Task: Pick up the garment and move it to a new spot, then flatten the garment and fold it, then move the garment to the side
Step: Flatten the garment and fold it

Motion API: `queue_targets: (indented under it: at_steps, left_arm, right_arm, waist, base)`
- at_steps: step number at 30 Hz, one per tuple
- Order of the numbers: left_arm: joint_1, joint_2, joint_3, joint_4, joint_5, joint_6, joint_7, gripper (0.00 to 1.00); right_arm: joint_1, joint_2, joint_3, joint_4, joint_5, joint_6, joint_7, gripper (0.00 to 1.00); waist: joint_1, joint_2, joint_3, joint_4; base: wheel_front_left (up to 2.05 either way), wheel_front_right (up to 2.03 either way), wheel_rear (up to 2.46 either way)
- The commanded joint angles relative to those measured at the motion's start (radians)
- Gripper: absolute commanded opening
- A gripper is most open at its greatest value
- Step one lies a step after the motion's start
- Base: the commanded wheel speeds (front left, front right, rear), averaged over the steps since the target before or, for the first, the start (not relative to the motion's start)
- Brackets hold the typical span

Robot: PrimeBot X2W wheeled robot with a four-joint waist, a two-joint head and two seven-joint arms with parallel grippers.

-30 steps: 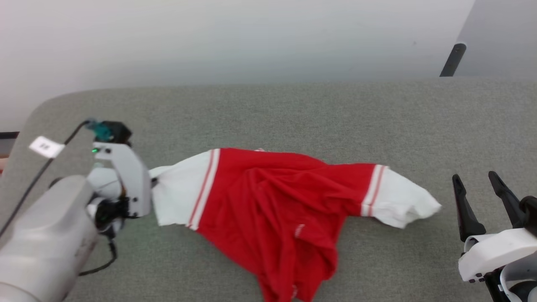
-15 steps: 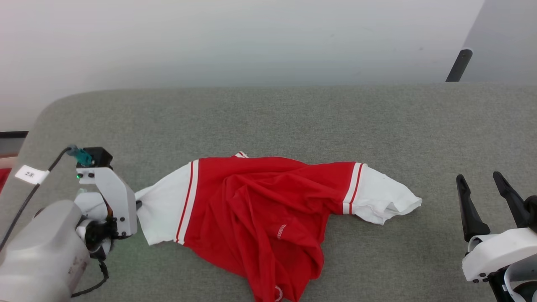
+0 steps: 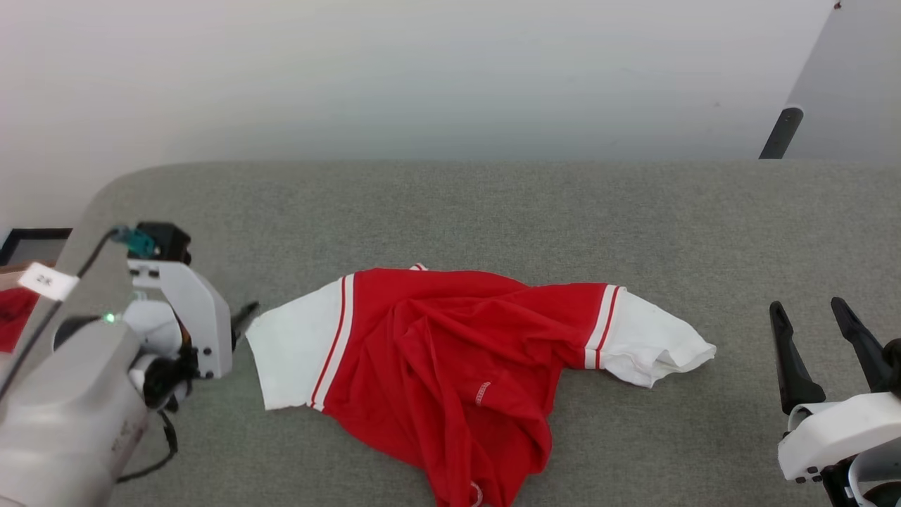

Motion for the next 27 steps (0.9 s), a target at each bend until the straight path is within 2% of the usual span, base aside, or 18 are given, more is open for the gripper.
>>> queue_targets:
  at_steps: [1, 10, 20, 27]
  left_arm:
    - [-0.009, 0.003, 0.000, -0.004, 0.007, -0.003, -0.013, 1.00]
    - [-0.040, 0.009, -0.007, -0.011, 0.020, -0.003, -0.043, 1.00]
    - [-0.025, 0.033, -0.058, 0.018, 0.026, -0.004, 0.011, 1.00]
    - [-0.023, 0.015, -0.066, 0.076, 0.007, -0.004, 0.036, 1.00]
  right_arm:
    - [0.010, 0.000, -0.002, -0.005, 0.001, -0.001, -0.005, 1.00]
    - [-0.025, -0.002, 0.005, -0.020, 0.003, -0.001, -0.010, 1.00]
    - [-0.042, -0.006, 0.007, -0.020, 0.003, -0.001, -0.016, 1.00]
    - [-0.053, -0.011, 0.014, -0.024, 0.003, -0.001, -0.010, 1.00]
  waist:
    - [0.0000, 0.0000, 0.004, 0.000]
    - [0.0000, 0.0000, 0.071, -0.033]
    - [0.0000, 0.0000, 0.130, -0.070]
    - [0.0000, 0.0000, 0.152, -0.076]
  base:
    - [0.00, 0.00, 0.00]
    - [0.00, 0.00, 0.00]
    - [0.00, 0.00, 0.00]
    - [0.00, 0.00, 0.00]
